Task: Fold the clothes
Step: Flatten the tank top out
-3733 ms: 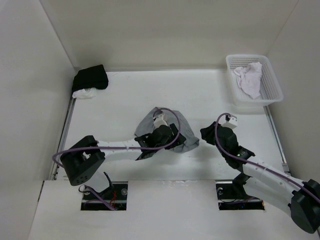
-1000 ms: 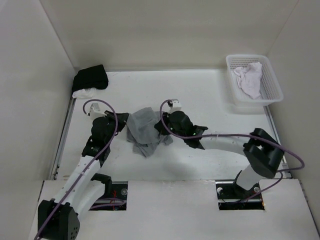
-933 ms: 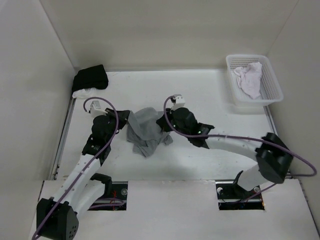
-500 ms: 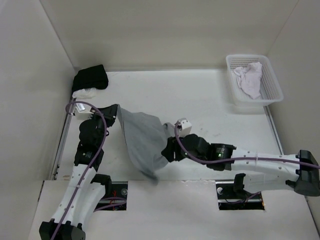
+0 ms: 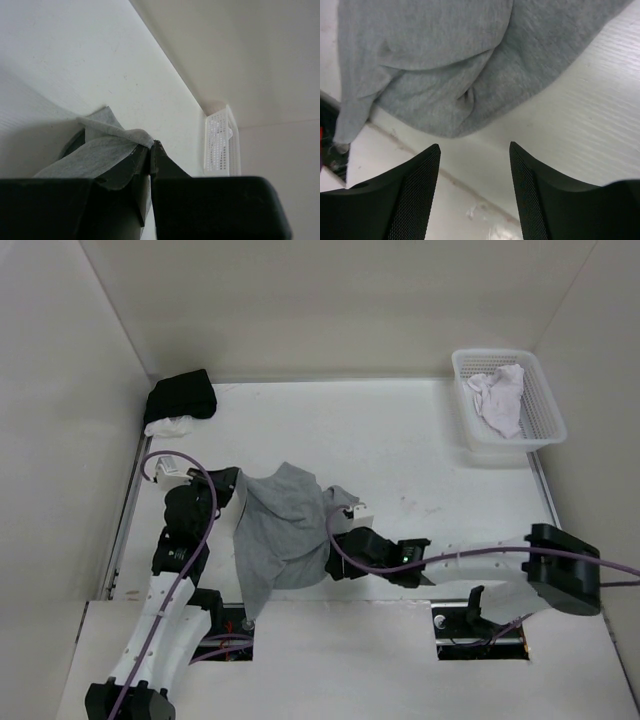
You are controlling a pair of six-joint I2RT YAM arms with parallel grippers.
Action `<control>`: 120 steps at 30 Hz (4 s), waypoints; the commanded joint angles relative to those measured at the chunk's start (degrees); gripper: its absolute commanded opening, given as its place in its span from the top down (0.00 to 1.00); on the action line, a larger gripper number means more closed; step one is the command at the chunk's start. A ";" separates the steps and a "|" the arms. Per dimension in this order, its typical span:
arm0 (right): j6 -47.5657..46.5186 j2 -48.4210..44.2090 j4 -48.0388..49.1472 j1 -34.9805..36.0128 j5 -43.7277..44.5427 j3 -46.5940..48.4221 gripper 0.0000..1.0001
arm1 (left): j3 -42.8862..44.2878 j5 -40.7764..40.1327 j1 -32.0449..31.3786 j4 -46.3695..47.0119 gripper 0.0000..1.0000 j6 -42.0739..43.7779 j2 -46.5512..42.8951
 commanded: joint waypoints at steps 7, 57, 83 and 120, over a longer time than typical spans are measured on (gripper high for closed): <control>2.29 18.44 12.99 -11.59 0.63 6.11 0.73 | -0.79 0.94 -0.55 2.44 0.97 1.05 -0.44; 5.63 -7.48 -4.32 -20.32 1.76 -10.67 0.56 | -8.52 -0.73 -3.01 9.12 0.97 -0.71 4.48; 16.53 11.33 -27.08 -13.11 15.39 4.53 0.80 | -8.52 2.53 -1.69 11.31 0.96 1.23 3.08; -85.26 -9.95 20.66 -1.30 38.96 73.60 0.98 | 56.16 -26.20 -17.34 16.58 0.98 33.55 9.83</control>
